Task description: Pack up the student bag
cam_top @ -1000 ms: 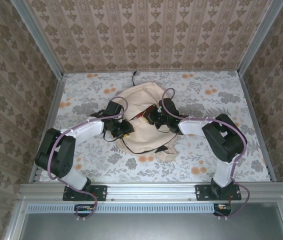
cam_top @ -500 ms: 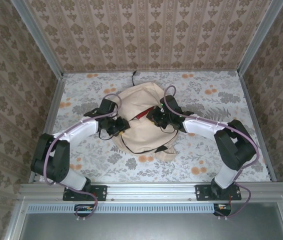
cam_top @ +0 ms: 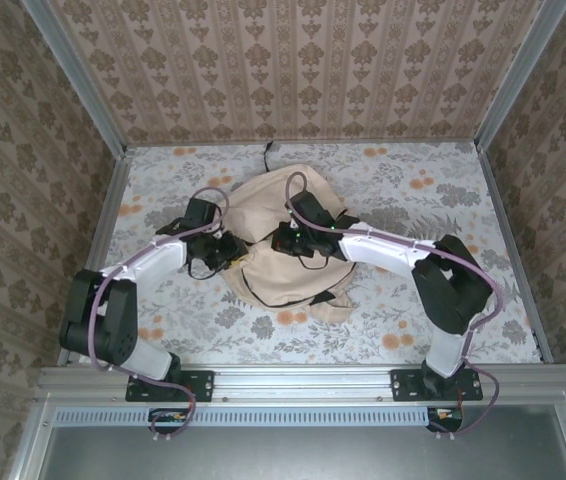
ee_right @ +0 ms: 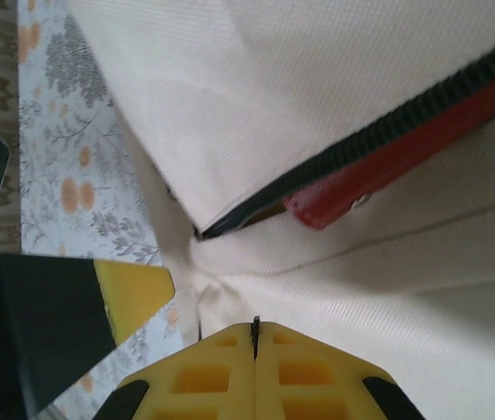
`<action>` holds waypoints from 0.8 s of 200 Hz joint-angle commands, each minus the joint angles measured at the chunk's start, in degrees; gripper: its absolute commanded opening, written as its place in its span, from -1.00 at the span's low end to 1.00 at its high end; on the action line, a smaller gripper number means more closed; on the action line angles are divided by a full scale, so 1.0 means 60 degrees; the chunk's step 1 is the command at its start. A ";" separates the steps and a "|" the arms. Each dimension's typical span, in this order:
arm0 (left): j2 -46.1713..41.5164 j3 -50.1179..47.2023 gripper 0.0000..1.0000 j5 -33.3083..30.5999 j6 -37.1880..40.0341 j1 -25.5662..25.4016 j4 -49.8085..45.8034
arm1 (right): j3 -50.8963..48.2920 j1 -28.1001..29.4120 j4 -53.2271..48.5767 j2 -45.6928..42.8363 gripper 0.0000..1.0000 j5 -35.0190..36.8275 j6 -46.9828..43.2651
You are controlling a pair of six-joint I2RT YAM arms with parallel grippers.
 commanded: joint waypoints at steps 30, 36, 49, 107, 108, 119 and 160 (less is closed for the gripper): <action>0.0680 -0.0121 -0.68 0.0268 -0.0095 -0.0476 0.0514 | 0.0689 -0.0086 0.0159 0.0606 -0.90 0.0867 -0.0594; 0.0756 -0.0156 -0.69 0.0206 -0.0115 -0.0530 0.0476 | 0.0730 -0.0109 0.0184 0.0680 -0.91 0.0983 -0.0595; 0.0897 -0.0267 -0.72 0.0025 -0.0132 -0.0654 0.0372 | 0.0774 -0.0170 0.0291 0.0745 -0.91 0.1263 -0.0613; 0.1034 -0.1016 -0.78 -0.0404 -0.0466 -0.1279 0.0280 | 0.0467 -0.0495 0.1030 0.0770 -0.96 0.3328 -0.0329; 0.1030 -0.1027 -0.78 -0.0405 -0.0468 -0.1283 0.0288 | 0.0458 -0.0496 0.1055 0.0776 -0.96 0.3357 -0.0323; 0.1026 -0.1076 -0.79 -0.0420 -0.0483 -0.1301 0.0304 | 0.0336 -0.0525 0.1356 0.0804 -0.96 0.3663 -0.0246; 0.0875 -0.0800 -0.79 -0.0267 -0.0346 -0.1360 0.0208 | 0.0274 -0.0729 0.2036 0.0861 -0.96 0.3617 -0.0432</action>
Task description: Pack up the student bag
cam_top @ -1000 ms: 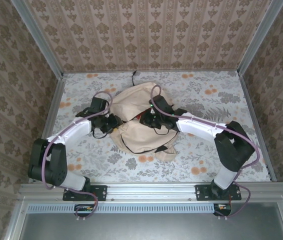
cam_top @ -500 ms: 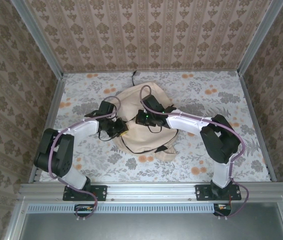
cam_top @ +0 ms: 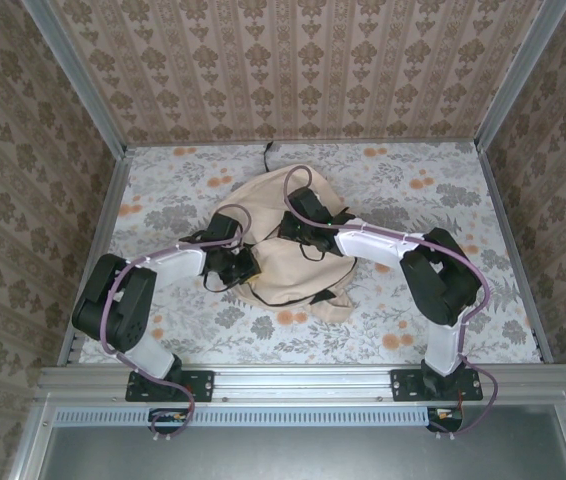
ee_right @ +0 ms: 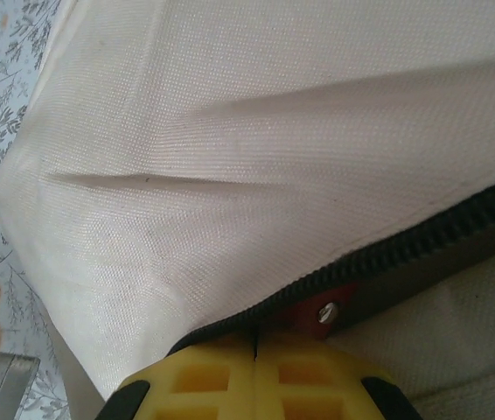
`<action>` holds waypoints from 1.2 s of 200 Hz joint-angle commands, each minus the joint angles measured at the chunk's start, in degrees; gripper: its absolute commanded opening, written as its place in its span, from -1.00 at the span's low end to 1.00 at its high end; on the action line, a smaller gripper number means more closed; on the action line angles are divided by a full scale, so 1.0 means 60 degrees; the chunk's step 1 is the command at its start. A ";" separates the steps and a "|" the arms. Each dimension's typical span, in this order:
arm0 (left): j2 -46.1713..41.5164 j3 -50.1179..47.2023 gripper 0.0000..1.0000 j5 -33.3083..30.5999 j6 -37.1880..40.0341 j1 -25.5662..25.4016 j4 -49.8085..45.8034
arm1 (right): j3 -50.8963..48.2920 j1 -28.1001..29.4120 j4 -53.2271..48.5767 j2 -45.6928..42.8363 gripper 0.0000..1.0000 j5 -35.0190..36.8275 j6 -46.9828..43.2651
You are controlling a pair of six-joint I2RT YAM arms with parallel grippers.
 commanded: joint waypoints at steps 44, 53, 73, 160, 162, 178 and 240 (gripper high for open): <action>-0.0766 0.0514 -0.60 0.0572 0.0192 0.0128 -0.1110 | -0.0367 -0.0656 0.0629 -0.0607 -0.81 -0.0182 -0.0848; -0.0978 0.0599 -0.51 0.0641 0.0226 0.0211 -0.1188 | -0.0478 -0.0660 0.0311 -0.0949 -0.73 -0.0281 -0.1025; -0.1426 0.0654 -0.32 0.0665 0.0340 0.0980 -0.1407 | -0.0710 -0.0653 -0.0645 -0.1679 -0.50 -0.0372 -0.1260; -0.1909 0.0634 0.07 0.0768 0.0668 0.2336 -0.1783 | -0.1931 -0.0972 -0.4273 -0.3773 0.57 0.1260 0.0157; -0.1910 0.0635 0.07 0.0769 0.0675 0.2336 -0.1776 | -0.1976 -0.0998 -0.4303 -0.3845 0.58 0.1286 0.0187; -0.1950 0.0619 0.07 0.0784 0.0668 0.2336 -0.1726 | -0.2406 -0.1243 -0.4392 -0.4223 0.64 0.1471 0.0365; -0.1950 0.0636 0.10 0.0695 0.0640 0.2338 -0.1724 | -0.3451 -0.2238 -0.3248 -0.3577 0.54 -0.1520 0.0274</action>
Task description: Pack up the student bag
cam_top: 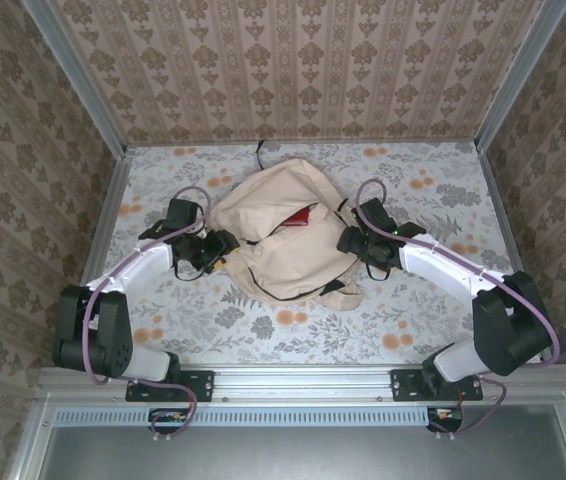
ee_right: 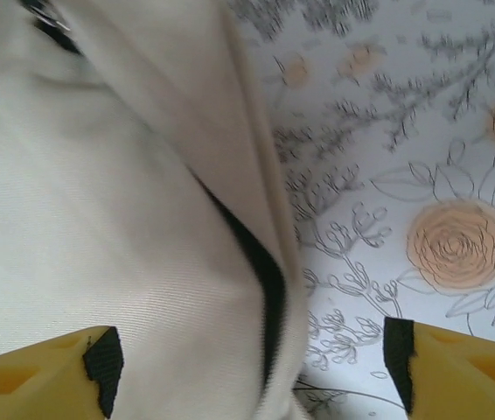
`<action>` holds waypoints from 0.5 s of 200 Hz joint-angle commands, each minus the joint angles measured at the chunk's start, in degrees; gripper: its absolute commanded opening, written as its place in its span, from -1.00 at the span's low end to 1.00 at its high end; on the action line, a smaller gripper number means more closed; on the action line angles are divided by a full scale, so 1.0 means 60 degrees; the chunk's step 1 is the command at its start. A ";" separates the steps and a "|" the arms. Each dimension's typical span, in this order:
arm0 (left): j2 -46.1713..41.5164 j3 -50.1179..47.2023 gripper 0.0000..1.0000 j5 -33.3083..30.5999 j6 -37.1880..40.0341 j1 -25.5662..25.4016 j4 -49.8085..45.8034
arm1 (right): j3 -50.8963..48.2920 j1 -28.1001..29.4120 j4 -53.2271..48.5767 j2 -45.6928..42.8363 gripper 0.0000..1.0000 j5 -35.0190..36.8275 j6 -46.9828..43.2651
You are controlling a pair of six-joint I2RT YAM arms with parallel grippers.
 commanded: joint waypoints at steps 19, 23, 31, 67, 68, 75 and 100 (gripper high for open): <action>-0.0161 0.0185 0.12 0.0112 0.0161 0.0037 -0.0118 | -0.0093 -0.0118 0.0936 0.0732 0.29 -0.1744 0.0003; -0.0173 0.0186 0.12 0.0113 0.0159 0.0037 -0.0127 | -0.0071 -0.0118 0.0971 0.0770 0.23 -0.1709 0.0014; -0.0169 0.0186 0.13 0.0113 0.0156 0.0023 -0.0131 | -0.0061 -0.0149 0.1026 0.0851 0.07 -0.1660 0.0020; -0.0176 0.0212 0.14 0.0106 0.0176 0.0010 -0.0151 | -0.0350 -0.0282 0.0652 0.0583 -0.60 -0.0978 0.0082; -0.0176 0.0208 0.14 0.0102 0.0175 0.0001 -0.0151 | -0.0371 -0.0283 0.0647 0.0554 -0.62 -0.0949 0.0084; -0.0174 0.0205 0.14 0.0098 0.0175 -0.0007 -0.0143 | -0.0612 -0.0287 0.0619 0.0313 -0.71 -0.0811 0.0039; -0.0136 0.0149 0.18 0.0022 0.0194 -0.0072 -0.0086 | -0.1531 -0.0465 0.0246 -0.0636 -0.78 -0.0354 -0.0296</action>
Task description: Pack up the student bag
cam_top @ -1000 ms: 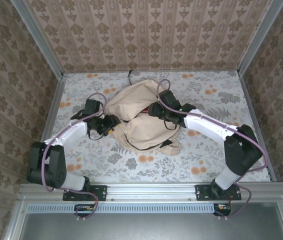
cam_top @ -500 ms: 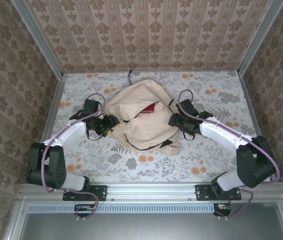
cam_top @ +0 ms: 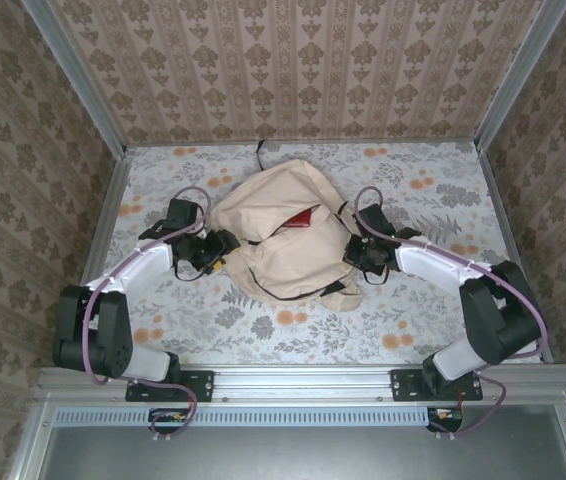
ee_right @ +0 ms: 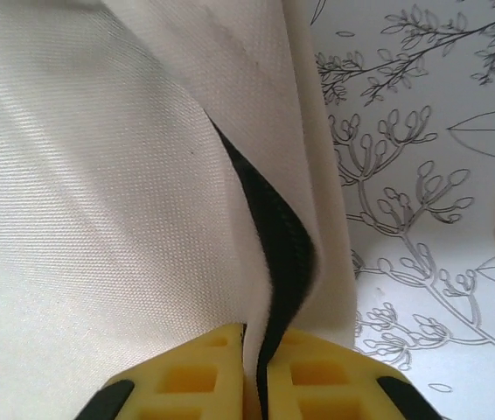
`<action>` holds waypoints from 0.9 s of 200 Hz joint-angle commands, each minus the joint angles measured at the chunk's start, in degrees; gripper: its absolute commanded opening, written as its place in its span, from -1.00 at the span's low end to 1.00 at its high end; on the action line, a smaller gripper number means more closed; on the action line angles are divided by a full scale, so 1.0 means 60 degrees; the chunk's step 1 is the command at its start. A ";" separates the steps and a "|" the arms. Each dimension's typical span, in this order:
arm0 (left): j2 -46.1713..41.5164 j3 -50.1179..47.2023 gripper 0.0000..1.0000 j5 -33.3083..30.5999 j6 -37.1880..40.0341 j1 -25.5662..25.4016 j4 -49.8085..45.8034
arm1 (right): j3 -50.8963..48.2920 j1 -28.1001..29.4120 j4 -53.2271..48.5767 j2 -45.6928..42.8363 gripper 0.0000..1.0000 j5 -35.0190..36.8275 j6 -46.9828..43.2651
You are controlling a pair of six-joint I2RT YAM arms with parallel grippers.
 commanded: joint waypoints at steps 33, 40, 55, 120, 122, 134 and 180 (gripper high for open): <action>-0.0088 0.0033 0.19 0.0109 0.0087 -0.0235 0.0189 | -0.1946 -0.0564 -0.1591 -0.2352 -0.76 0.1542 -0.0365; -0.0095 0.0056 0.19 0.0127 0.0091 -0.0308 0.0248 | -0.2115 -0.0660 -0.1626 -0.2599 -0.74 0.1556 -0.0379; -0.0083 0.0156 0.20 0.0105 0.0067 -0.0499 0.0337 | -0.2120 -0.0771 -0.2006 -0.3004 -0.59 0.1734 -0.0383; 0.0773 0.0662 -0.25 0.0153 -0.0167 -0.1472 0.1228 | -0.0590 -0.0436 -0.2232 -0.3547 -0.10 0.1165 -0.0986; 0.0827 0.0678 -0.26 0.0159 -0.0179 -0.1493 0.1260 | -0.0543 -0.0417 -0.2184 -0.3484 -0.10 0.1077 -0.1022; 0.1116 0.0777 -0.36 0.0175 -0.0267 -0.1684 0.1417 | -0.0254 -0.0288 -0.1560 -0.3038 -0.10 0.0105 -0.1274; 0.1873 0.0908 -0.60 0.0134 -0.0601 -0.2257 0.1914 | 0.0665 0.0331 0.0337 -0.1042 -0.43 -0.1352 -0.1169</action>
